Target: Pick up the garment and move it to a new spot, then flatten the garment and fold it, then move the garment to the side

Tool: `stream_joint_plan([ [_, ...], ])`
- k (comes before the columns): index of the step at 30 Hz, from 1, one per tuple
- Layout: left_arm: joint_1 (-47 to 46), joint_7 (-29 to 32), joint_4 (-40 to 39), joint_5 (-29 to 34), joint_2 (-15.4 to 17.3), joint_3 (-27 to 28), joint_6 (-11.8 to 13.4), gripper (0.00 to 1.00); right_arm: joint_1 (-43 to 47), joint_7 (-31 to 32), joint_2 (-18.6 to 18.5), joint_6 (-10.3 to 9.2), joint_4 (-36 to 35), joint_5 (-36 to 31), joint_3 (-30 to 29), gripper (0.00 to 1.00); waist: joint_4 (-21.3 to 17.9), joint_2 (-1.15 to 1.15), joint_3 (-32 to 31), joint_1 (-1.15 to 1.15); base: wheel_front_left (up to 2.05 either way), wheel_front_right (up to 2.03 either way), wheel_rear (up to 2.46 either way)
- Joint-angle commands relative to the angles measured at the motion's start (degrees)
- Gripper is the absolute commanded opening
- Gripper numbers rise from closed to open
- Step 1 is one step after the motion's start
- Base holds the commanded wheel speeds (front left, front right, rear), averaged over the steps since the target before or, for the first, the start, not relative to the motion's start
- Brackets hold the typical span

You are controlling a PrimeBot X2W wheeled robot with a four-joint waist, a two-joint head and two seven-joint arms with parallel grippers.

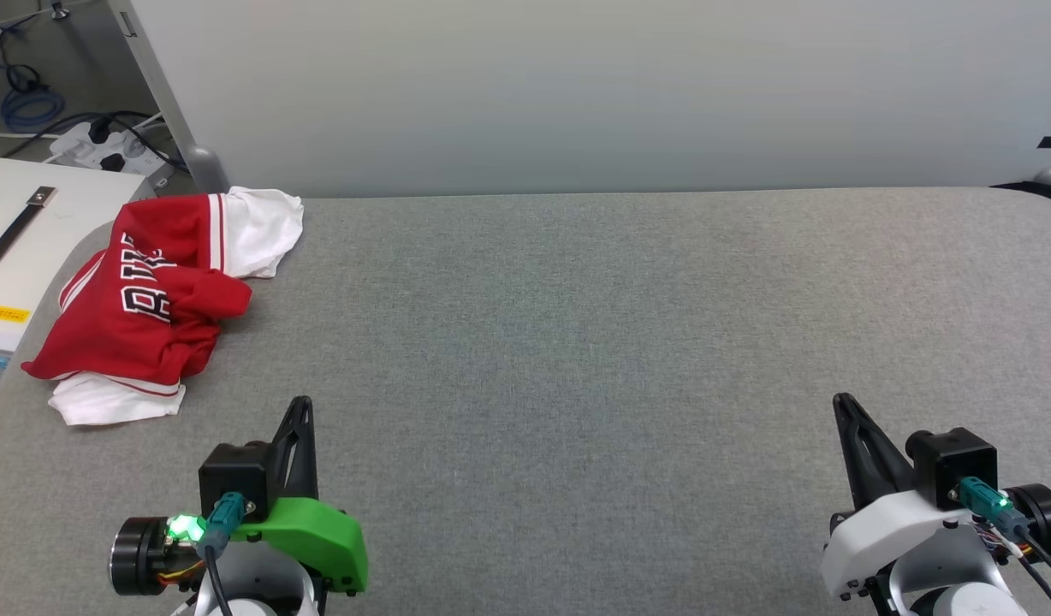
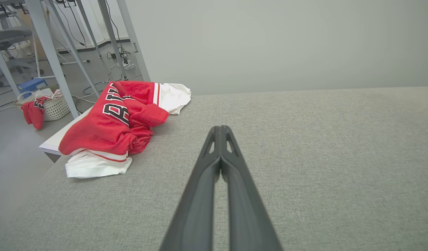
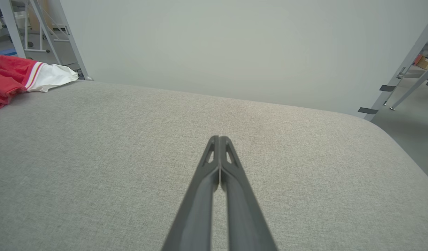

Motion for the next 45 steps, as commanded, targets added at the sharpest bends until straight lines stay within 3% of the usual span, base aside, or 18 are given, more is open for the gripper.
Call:
stream_joint_plan([
  [1,-1.1,0.0,-0.1,0.5,-0.3,0.0,0.2,0.00,-0.9,0.2,-0.1,-0.05,-0.2,-0.6,0.0,0.00,0.0,0.00,0.0,0.00,0.00,0.00,0.00],
  [5,-1.1,0.0,-0.1,0.5,-0.3,0.0,0.2,0.00,-0.9,0.2,-0.1,-0.05,-0.2,-0.6,0.0,0.00,0.0,0.00,0.0,0.00,0.00,0.00,0.00],
  [6,0.0,0.0,0.0,0.0,0.0,0.0,0.0,1.00,0.0,0.0,0.0,0.00,0.0,0.0,0.0,1.00,0.0,0.00,0.0,0.00,0.00,0.00,0.00],
  [45,-0.5,-4.4,2.5,-5.1,-0.1,-0.6,0.1,1.00,-0.2,-4.3,0.0,-0.02,0.5,2.1,-1.3,1.00,0.1,0.00,0.2,0.00,0.00,0.00,0.00],
])
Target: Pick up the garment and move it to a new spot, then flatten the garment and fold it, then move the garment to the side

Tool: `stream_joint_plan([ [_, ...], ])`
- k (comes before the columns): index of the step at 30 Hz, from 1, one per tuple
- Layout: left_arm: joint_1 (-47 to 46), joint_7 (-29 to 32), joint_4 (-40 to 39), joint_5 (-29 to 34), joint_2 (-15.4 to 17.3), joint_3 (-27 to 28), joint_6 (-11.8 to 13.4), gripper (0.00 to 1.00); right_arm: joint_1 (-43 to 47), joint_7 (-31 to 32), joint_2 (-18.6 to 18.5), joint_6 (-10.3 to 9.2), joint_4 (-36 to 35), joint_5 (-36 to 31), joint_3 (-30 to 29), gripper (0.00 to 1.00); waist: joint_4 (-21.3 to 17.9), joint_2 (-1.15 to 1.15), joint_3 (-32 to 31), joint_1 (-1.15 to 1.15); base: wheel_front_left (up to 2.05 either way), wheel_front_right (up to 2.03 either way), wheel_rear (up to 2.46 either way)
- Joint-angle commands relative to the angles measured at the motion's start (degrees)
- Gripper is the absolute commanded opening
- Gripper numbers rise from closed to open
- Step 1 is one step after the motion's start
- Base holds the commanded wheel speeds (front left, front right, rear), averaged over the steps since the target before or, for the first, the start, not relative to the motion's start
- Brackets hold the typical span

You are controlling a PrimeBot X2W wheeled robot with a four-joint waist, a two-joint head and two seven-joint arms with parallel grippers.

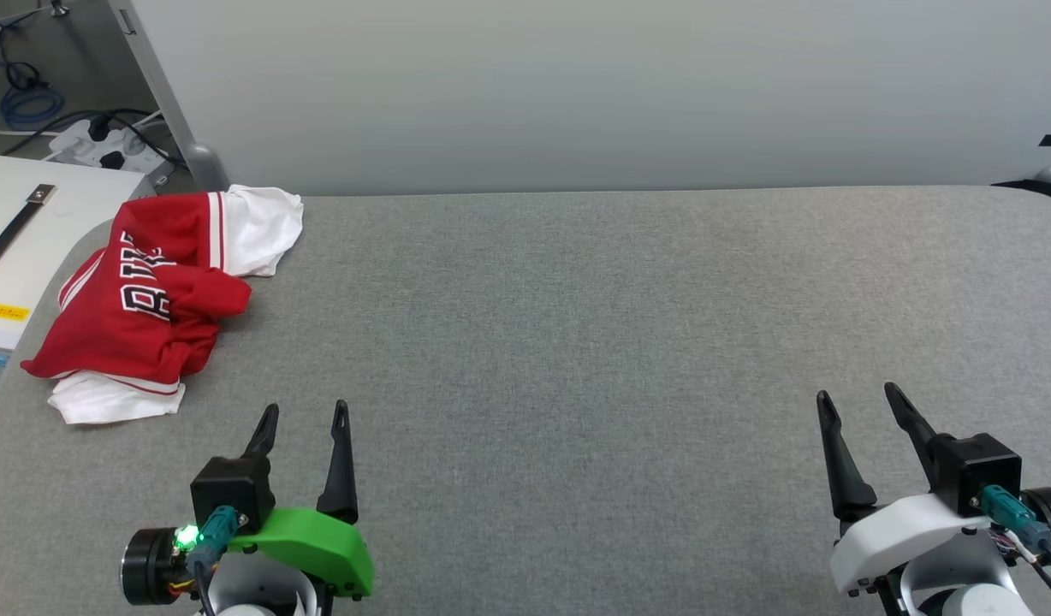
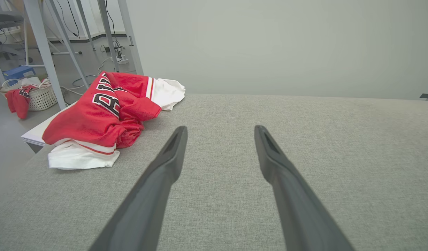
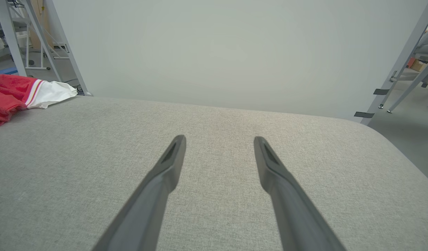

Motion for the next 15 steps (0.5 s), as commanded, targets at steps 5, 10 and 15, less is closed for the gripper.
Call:
stream_joint_plan([
  [5,-0.5,-1.4,0.0,-1.4,-0.1,-0.2,-0.3,1.00,-0.2,-1.4,0.0,-0.02,-0.9,1.4,-0.4,1.00,0.1,0.00,0.0,0.00,0.00,0.00,0.00],
  [10,-0.5,-2.0,0.1,-2.1,-0.1,-0.4,-0.4,1.00,-0.1,-2.0,0.0,-0.02,-0.9,2.6,-0.5,1.00,0.1,0.00,0.0,0.00,0.00,0.00,0.00],
  [15,-0.5,-2.7,0.6,-3.0,-0.1,-0.7,-0.5,1.00,-0.1,-2.7,-0.1,-0.02,-0.7,3.7,-0.3,1.00,0.1,0.00,0.0,0.00,0.00,0.00,0.00],
])
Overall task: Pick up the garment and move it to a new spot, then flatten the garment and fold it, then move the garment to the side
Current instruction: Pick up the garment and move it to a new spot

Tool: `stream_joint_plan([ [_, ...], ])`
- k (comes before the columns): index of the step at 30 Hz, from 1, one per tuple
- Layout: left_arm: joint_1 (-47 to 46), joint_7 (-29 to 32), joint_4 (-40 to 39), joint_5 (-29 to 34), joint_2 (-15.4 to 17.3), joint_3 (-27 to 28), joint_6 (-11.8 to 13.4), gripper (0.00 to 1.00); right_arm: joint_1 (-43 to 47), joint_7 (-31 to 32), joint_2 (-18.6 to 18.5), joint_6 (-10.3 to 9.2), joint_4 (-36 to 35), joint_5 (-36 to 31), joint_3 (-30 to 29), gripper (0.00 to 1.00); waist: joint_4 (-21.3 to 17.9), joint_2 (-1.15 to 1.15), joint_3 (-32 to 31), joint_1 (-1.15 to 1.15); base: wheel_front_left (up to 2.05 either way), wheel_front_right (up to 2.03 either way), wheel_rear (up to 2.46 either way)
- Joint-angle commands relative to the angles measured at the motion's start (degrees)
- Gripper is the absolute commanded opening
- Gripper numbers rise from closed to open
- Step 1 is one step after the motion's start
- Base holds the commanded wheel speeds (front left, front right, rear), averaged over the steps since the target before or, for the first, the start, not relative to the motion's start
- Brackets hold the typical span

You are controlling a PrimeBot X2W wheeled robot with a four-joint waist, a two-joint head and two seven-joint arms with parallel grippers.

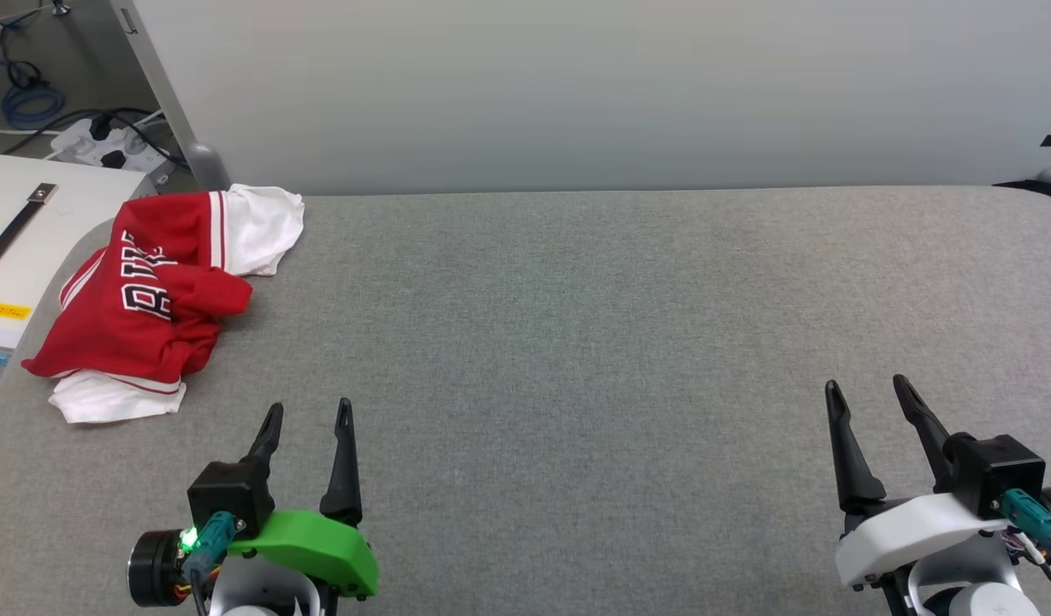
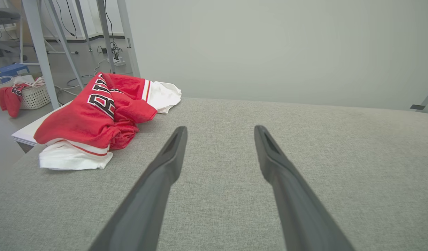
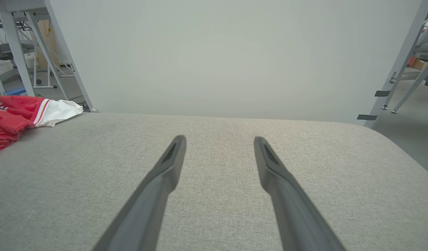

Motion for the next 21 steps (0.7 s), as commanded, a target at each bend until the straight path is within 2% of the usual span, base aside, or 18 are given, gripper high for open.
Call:
stream_joint_plan([
  [1,-0.5,-0.6,0.3,-0.7,-0.1,0.0,-0.3,1.00,-0.1,-0.7,-0.1,-0.02,0.0,0.8,0.0,1.00,0.0,0.00,0.0,0.00,0.00,0.00,0.00],
  [5,-0.5,-1.0,0.7,-2.2,-0.2,0.1,-0.3,1.00,0.0,-1.1,-0.1,-0.03,0.5,3.1,-0.1,1.00,0.1,0.00,-0.1,0.00,0.00,0.00,0.00],
  [21,-0.7,-3.2,2.0,-4.8,-0.2,-0.4,-0.5,1.00,0.0,-3.2,-0.1,-0.03,0.7,2.9,-0.1,1.00,0.1,0.00,0.1,0.00,0.00,0.00,0.00],
])
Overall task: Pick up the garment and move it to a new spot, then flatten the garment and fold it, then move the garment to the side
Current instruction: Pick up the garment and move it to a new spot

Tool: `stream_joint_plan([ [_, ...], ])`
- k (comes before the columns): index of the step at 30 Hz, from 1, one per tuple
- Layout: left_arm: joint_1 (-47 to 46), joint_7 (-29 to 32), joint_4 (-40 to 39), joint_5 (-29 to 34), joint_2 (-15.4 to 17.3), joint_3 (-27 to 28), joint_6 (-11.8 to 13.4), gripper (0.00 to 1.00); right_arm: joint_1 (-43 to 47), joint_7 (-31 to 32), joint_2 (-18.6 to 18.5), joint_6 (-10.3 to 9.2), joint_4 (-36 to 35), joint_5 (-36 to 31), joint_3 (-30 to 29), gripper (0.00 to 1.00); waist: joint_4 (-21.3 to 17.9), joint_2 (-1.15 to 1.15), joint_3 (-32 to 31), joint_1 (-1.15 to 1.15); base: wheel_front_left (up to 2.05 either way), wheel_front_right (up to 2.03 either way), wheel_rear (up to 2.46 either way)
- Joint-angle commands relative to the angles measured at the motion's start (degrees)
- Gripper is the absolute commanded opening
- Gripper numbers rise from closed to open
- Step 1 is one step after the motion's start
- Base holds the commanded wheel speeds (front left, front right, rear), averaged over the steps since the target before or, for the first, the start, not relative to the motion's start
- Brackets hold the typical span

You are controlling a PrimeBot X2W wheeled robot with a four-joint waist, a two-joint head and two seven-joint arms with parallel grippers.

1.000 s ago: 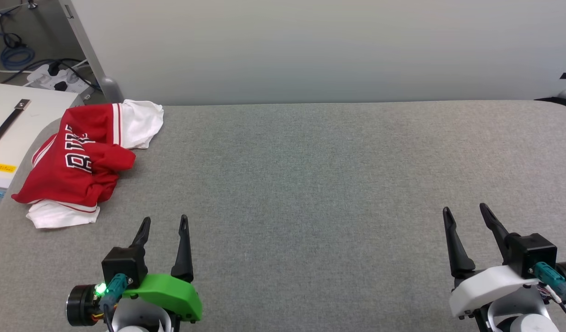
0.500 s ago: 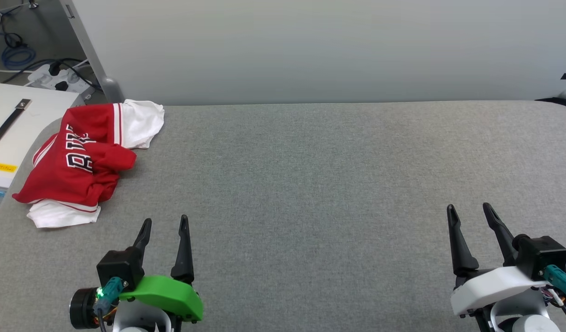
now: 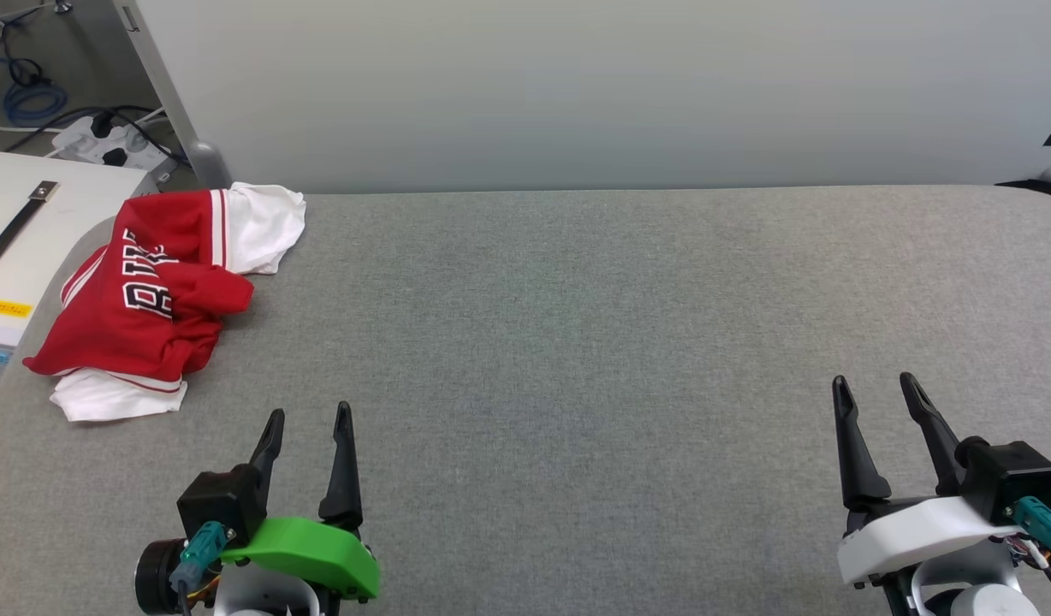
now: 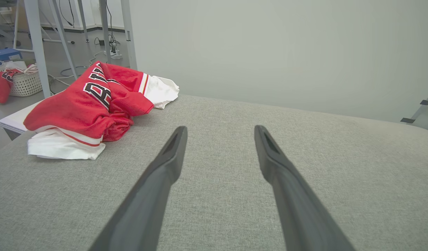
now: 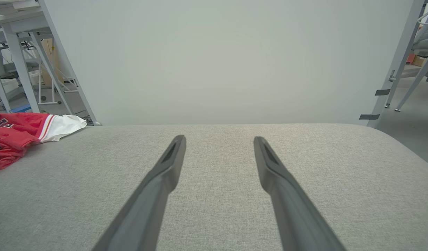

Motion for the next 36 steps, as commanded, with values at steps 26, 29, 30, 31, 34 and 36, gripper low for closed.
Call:
stream_joint_plan([
  [26,-2.2,-3.6,2.2,-3.2,-0.3,-1.0,1.1,1.00,-0.3,-3.5,-0.1,-0.04,3.1,-2.6,2.7,1.00,11.8,0.00,1.6,0.00,0.00,0.00,0.00],
  [29,-2.4,-4.0,2.3,-3.7,-0.3,-1.0,1.2,1.00,-0.6,-4.0,-0.1,-0.05,3.3,-2.3,3.0,1.00,15.2,0.00,1.8,0.00,0.00,0.00,0.00],
  [30,-2.4,-4.1,2.3,-3.8,-0.3,-1.0,1.2,1.00,-0.7,-4.1,-0.1,-0.05,3.3,-2.2,3.0,1.00,15.9,0.00,1.9,0.00,0.00,0.00,0.00],
  [31,-2.4,-4.3,2.3,-3.9,-0.3,-1.0,1.1,1.00,-0.7,-4.2,-0.1,-0.05,3.4,-2.1,3.0,1.00,16.9,0.00,1.9,0.00,0.00,0.00,0.00],
  [34,-2.4,-4.6,2.4,-4.3,-0.3,-0.9,1.1,1.00,-0.8,-4.5,-0.1,-0.05,3.5,-1.9,3.3,1.00,19.1,0.00,2.2,0.00,0.00,0.00,0.00],
  [36,-2.3,-4.8,2.5,-4.5,-0.3,-1.0,1.1,1.00,-0.9,-4.8,-0.1,-0.05,3.6,-1.7,3.4,1.00,20.6,0.00,2.2,0.00,0.00,0.00,0.00],
])
